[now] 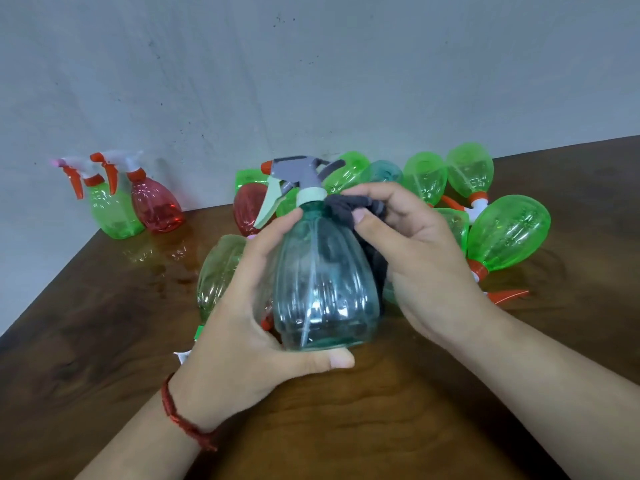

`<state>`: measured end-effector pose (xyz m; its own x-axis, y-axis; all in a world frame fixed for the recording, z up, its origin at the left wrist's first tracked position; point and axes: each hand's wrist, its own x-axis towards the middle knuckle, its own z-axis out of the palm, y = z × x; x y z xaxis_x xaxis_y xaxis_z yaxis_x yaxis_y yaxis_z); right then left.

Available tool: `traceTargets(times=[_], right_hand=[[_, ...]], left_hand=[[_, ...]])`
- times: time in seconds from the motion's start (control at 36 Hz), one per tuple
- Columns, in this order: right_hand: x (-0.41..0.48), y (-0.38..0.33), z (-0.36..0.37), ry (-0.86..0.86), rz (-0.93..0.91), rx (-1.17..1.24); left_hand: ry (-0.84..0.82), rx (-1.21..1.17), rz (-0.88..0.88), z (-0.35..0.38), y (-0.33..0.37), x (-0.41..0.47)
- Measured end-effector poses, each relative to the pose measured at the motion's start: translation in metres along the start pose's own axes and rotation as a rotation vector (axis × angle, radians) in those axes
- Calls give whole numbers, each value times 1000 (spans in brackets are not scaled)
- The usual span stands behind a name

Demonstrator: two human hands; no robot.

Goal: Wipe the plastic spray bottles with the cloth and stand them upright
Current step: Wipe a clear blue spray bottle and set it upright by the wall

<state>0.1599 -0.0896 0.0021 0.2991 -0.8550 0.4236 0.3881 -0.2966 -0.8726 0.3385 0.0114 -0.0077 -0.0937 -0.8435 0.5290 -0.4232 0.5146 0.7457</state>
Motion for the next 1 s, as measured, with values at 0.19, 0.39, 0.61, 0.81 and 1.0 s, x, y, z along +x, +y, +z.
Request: traceTargets(times=[0.19, 0.39, 0.61, 0.81, 1.0], right_hand=[[-4, 1, 1, -60, -6, -108], [-11, 2, -2, -150, -251, -474], [-19, 4, -1, -269, -466, -713], [-20, 6, 2, -210, -442, -702], [-10, -3, -3, -142, -166, -489]], left_hand=[[33, 206, 17, -4, -1, 1], [118, 303, -9, -5, -12, 2], [335, 300, -132, -17, -15, 4], [296, 292, -148, -12, -17, 4], [76, 269, -9, 0, -15, 0]])
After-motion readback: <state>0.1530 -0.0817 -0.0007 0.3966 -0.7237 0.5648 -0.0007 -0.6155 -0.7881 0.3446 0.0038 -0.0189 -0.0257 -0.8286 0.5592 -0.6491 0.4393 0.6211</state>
